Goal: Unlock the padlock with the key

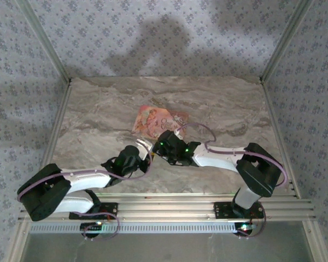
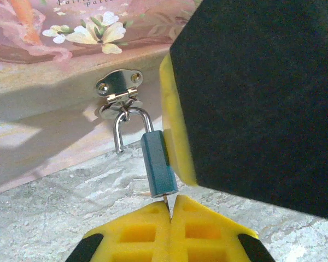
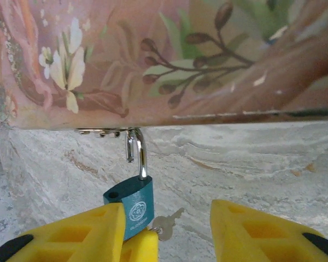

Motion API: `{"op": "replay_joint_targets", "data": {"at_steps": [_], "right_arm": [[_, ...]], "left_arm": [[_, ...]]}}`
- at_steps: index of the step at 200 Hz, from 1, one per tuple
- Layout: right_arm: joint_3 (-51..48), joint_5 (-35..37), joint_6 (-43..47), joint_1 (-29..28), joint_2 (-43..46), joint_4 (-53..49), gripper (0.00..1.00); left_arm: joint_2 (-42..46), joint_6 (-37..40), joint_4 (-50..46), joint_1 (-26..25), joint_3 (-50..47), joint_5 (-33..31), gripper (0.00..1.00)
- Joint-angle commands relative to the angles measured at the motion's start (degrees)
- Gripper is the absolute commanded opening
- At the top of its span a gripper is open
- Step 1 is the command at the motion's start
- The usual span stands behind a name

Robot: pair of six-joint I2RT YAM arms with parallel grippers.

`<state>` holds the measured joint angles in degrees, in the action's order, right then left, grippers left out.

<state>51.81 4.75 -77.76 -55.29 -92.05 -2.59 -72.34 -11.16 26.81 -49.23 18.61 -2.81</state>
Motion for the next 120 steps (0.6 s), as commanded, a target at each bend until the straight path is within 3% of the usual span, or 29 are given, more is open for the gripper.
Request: {"op": "replay_joint_targets", "data": {"at_steps": [1,28,120], "right_arm": [[2.4,1.6,-0.2,-0.4,-0.3,1.7,0.43],[3.1,2.3,0.6,-0.7,-0.2,0.7,0.38],[7.0,-0.5,2.6,-0.4,-5.0,-2.4,0.42]], "left_arm": [[1.6,0.4,2.7,0.0,0.0,1.1,0.00],[1.1,0.4,3.2,0.1,-0.1,1.2,0.00],[1.3,1.0,4.0,0.1,-0.1,1.3,0.00]]}}
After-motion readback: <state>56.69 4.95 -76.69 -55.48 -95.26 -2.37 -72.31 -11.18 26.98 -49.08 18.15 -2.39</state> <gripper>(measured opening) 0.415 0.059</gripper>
